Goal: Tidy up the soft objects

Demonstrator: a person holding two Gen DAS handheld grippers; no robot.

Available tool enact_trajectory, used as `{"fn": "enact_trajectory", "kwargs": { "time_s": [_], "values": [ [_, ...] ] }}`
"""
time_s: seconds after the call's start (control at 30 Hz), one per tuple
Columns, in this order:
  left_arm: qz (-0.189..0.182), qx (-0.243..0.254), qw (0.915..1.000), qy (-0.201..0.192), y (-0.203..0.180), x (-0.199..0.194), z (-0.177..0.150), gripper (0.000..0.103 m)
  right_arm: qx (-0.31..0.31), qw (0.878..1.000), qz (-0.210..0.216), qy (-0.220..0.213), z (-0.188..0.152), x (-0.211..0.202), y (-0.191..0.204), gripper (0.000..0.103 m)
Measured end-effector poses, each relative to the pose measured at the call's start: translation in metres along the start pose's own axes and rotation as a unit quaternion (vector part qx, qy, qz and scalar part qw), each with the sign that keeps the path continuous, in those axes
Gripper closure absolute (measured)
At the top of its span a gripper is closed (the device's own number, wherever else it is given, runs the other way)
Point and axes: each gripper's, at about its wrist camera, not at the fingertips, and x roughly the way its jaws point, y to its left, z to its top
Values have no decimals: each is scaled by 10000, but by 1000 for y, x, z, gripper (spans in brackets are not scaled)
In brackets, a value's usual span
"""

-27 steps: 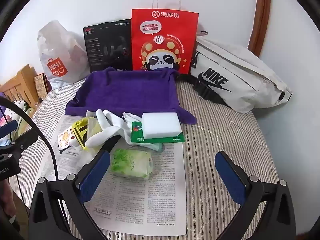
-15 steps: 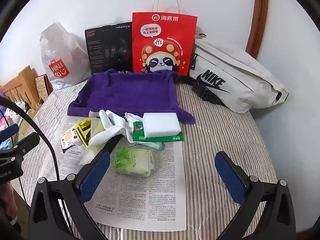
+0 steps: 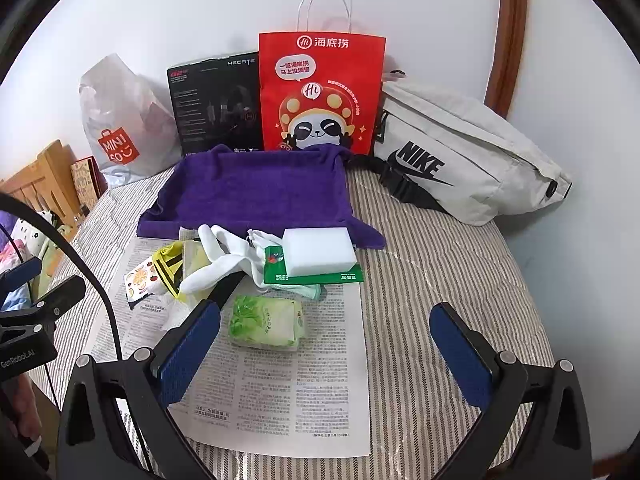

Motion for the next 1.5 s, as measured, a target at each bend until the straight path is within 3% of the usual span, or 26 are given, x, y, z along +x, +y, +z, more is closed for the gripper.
{"fn": "enact_trajectory", "kwargs": {
  "time_s": [1.5],
  "values": [
    [-12, -12, 10000, 0, 0, -4, -5, 0, -75, 10000, 10, 38, 1, -6, 7, 0]
  ]
}}
